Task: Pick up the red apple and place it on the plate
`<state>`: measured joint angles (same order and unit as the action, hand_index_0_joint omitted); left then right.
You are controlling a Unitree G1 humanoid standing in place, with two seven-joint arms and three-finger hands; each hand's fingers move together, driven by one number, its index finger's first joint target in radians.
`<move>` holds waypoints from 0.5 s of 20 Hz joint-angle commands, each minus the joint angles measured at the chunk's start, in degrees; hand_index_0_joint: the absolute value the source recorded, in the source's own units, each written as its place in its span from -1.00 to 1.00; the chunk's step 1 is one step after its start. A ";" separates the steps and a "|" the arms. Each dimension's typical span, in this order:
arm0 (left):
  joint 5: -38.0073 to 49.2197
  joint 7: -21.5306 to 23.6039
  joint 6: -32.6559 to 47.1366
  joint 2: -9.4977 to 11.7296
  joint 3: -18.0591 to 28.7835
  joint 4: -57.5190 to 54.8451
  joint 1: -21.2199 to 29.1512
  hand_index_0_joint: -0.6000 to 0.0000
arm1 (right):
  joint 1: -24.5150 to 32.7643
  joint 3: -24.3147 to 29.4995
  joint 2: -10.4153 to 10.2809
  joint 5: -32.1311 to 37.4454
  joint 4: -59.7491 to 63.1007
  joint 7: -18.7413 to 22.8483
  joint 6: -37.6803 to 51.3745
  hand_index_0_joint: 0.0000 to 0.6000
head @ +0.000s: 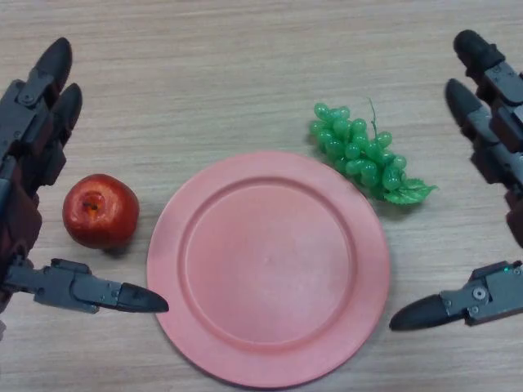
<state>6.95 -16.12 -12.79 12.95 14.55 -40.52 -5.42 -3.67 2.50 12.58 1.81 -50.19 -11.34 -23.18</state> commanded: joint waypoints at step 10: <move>0.73 -0.62 9.17 3.21 7.38 1.28 2.12 1.00 | 3.21 2.45 0.99 2.44 -1.64 1.53 7.26 -1.00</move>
<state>7.51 -16.25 -12.09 14.21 16.61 -36.05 -4.21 -1.53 2.13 12.60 2.42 -49.12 -11.29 -23.18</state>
